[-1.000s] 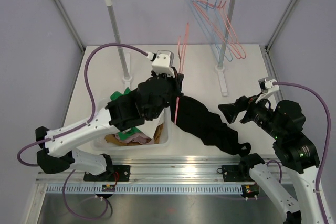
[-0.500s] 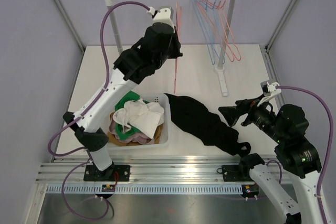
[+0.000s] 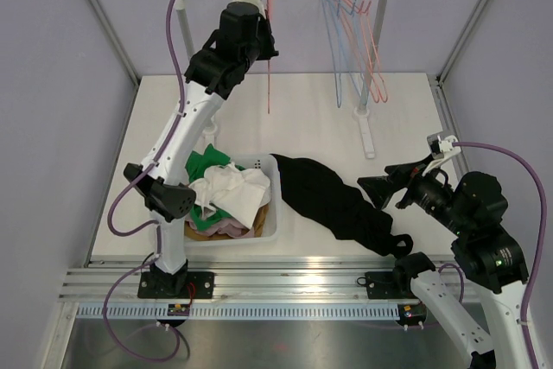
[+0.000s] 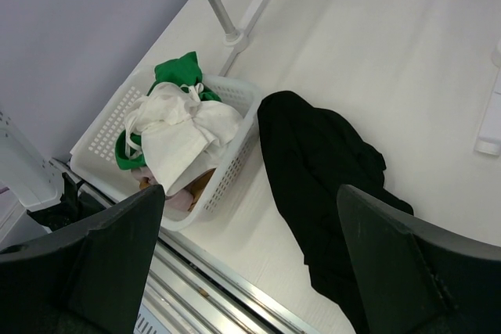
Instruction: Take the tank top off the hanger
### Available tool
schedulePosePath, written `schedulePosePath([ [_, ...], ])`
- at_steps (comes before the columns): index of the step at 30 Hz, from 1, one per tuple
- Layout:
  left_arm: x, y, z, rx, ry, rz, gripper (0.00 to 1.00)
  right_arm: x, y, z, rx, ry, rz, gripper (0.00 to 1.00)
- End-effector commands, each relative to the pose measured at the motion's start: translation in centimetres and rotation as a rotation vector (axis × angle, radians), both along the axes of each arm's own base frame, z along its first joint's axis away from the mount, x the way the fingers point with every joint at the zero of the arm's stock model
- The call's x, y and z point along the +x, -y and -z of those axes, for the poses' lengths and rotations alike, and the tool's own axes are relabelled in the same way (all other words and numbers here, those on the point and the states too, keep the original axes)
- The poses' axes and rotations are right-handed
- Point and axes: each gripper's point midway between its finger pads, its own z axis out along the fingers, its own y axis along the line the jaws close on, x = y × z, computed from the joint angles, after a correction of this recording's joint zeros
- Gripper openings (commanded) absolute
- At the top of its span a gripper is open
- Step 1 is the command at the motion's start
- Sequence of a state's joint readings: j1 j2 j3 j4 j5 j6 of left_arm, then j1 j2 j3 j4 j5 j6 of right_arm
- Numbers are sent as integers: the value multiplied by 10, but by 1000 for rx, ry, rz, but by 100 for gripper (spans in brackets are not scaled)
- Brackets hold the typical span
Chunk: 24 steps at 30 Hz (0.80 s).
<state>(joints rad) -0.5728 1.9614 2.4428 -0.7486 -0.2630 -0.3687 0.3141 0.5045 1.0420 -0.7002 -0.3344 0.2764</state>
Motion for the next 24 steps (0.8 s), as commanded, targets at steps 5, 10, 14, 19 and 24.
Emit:
schedulePosePath([
  [5,20,-12,-35,-64,110,43,0,6,-4,-3,4,34,-15,100],
  [10,27,-7,-18,-54,70,66,0,6,-6,-1,7,22,-24,100],
  [14,36,-13,-11,-87,42,60,0,4,-7,0,10,19,-32,99],
  [19,44,-25,-10,-116,33,50,1,3,-6,2,9,17,-31,99],
  [24,37,-22,-7,-122,14,83,6,5,-7,3,15,12,-31,100],
])
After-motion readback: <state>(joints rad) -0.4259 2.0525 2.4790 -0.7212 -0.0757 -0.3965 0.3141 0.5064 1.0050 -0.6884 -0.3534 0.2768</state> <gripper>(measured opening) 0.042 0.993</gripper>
